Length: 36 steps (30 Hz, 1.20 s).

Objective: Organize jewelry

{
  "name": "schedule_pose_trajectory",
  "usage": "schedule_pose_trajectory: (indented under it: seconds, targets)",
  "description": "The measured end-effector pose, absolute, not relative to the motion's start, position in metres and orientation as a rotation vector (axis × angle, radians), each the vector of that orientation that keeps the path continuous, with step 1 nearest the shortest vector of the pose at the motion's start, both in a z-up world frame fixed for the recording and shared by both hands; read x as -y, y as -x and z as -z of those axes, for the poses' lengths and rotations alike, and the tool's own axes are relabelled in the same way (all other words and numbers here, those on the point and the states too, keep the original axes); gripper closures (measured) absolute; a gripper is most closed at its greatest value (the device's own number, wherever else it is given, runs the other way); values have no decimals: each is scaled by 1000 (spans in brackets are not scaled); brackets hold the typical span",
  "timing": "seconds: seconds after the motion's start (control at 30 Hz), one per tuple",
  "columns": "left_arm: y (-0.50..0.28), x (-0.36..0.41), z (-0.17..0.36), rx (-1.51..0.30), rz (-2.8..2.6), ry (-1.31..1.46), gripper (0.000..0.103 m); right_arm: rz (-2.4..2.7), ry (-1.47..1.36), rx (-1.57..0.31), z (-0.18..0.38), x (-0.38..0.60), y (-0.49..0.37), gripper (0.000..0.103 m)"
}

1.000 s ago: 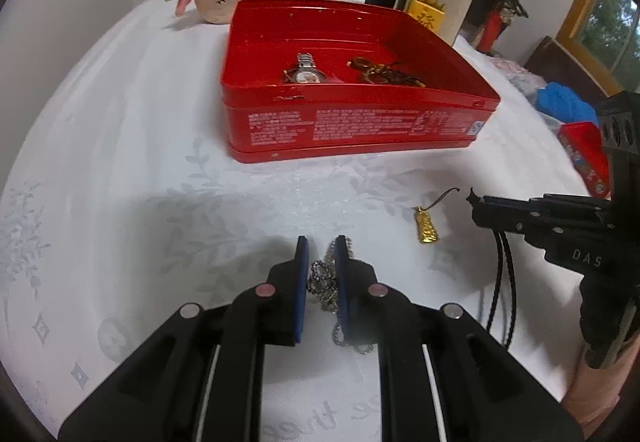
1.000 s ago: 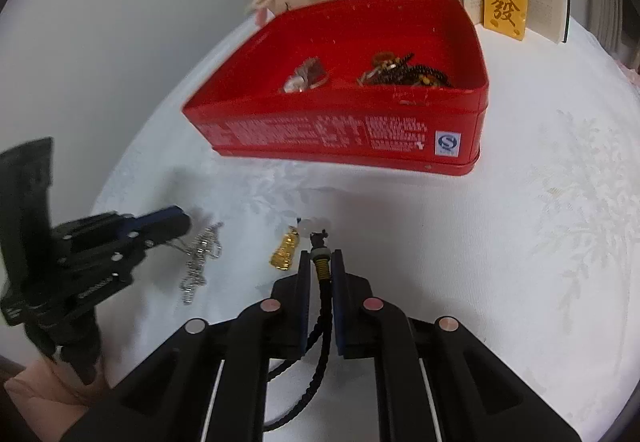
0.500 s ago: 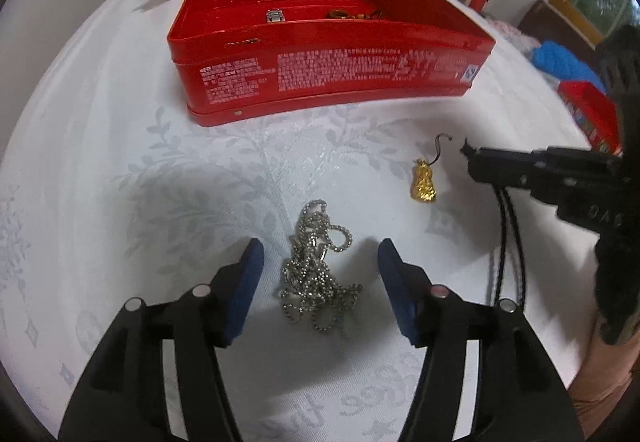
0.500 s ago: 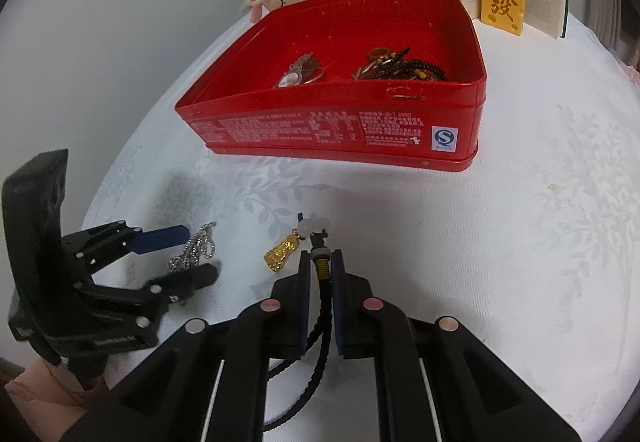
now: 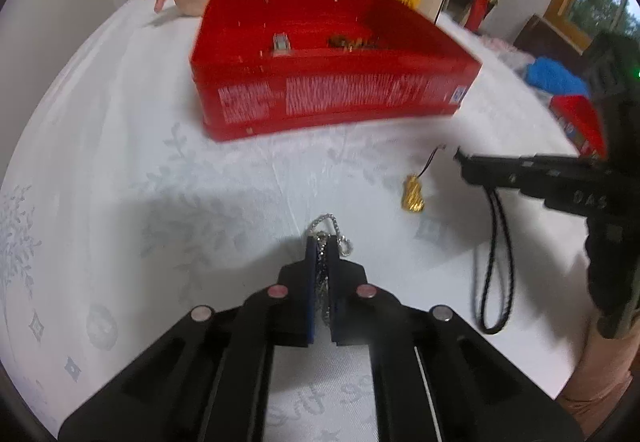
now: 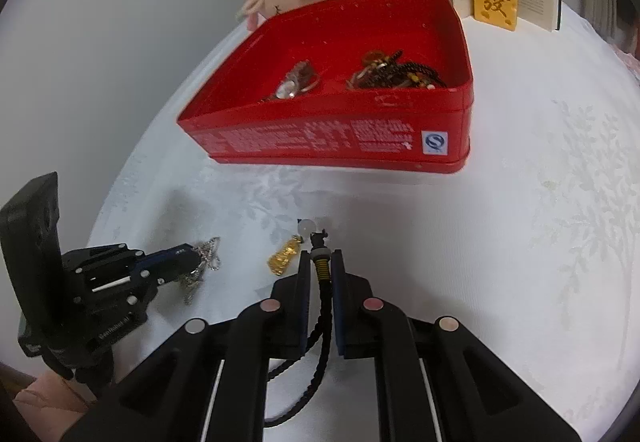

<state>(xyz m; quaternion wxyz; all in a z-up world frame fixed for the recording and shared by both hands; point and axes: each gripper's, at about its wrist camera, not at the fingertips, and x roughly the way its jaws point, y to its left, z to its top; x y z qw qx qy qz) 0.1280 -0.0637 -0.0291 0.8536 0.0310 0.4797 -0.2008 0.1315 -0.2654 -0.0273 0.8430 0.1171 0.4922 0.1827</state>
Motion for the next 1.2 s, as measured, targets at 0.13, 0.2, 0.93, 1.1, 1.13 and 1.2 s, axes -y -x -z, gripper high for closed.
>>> schedule_pose_trajectory:
  seconds: [0.13,0.2,0.93,1.1,1.13,1.2]
  targets:
    - [-131,56,18,-978,416,-38,100,-413,-253,-1022,19,262,-130,93]
    - [-131,52,14,-968,424,-22,100,-420,-254,-1017,16,260,-129,93]
    - [-150,64,42,-1112,481,-51,91,-413,-256,-1032,21,259,-131,93]
    - [-148,55,34,-1105,525,11,74,-411,-254,-1034,22,259,-132,93]
    - [-147,55,33,-1104,530,11,73,-412,-253,-1034,23,259,-133,93]
    - [-146,57,35,-1109,516,-11,72,-412,-257,-1036,24,259,-134,93]
